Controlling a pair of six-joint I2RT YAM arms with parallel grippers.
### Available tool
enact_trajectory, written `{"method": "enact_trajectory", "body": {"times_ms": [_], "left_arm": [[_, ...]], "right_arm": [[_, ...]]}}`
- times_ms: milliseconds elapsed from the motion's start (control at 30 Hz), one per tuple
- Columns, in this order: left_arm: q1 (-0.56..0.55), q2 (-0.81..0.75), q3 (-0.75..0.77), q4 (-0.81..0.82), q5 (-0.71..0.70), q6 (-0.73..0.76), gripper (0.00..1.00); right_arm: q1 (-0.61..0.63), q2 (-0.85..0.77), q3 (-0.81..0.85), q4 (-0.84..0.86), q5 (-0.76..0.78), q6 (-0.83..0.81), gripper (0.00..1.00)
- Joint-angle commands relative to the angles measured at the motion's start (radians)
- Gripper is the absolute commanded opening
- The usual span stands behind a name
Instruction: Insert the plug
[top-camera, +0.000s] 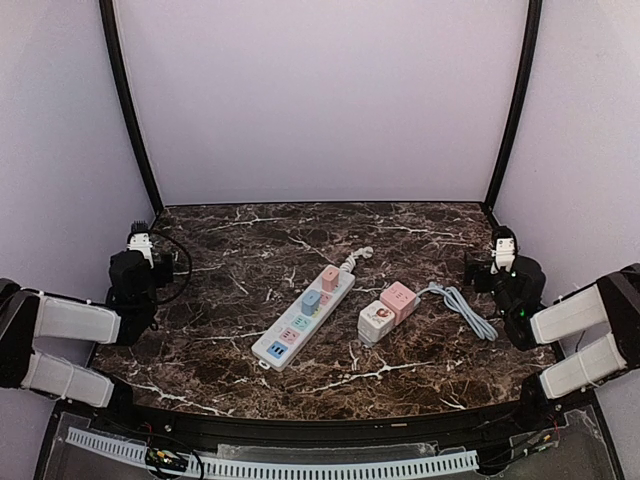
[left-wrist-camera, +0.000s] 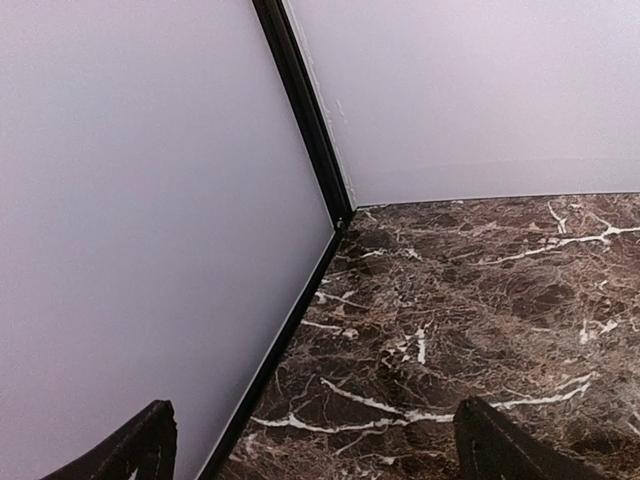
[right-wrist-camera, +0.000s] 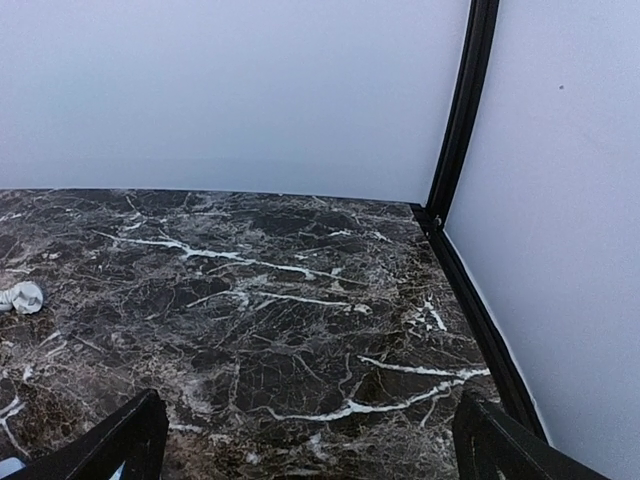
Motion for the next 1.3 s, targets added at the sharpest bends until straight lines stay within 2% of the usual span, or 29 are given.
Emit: {"method": "enact_trajectory", "body": {"times_ms": [0,200,333,433,533,600,667,767,1267], "left_arm": [[0.045,0.091,-0.050,0.236,0.055,0.013,0.96],[0.088,0.271,-0.041,0.372,0.116,-0.002,0.95],[0.122,0.326,-0.017,0.379,0.177,-0.017,0.92],[0.156,0.315,-0.021,0.347,0.248,-0.057,0.91],[0.208,0.384,-0.039,0.446,0.324,-0.085,0.90],[0.213,0.364,-0.037,0.399,0.354,-0.096,0.89],[0.215,0.371,-0.011,0.363,0.376,-0.090,0.89],[0.226,0.362,0.034,0.263,0.375,-0.112,0.97],[0.252,0.365,0.036,0.264,0.394,-0.130,0.99]], "right_arm": [[-0.014,0.013,-0.019,0.199,0.020,-0.008,0.98],[-0.039,0.079,-0.077,0.413,0.007,-0.044,0.99],[-0.062,0.180,-0.057,0.471,-0.043,-0.039,0.99],[-0.086,0.171,-0.049,0.421,-0.077,-0.014,0.99],[-0.089,0.239,-0.055,0.512,-0.099,-0.027,0.99],[-0.090,0.215,-0.041,0.441,-0.098,-0.019,0.99],[-0.093,0.225,-0.034,0.450,-0.073,-0.009,0.99],[-0.093,0.224,-0.015,0.411,0.000,0.018,0.99],[-0.093,0.226,-0.014,0.415,0.013,0.019,0.99]]}}
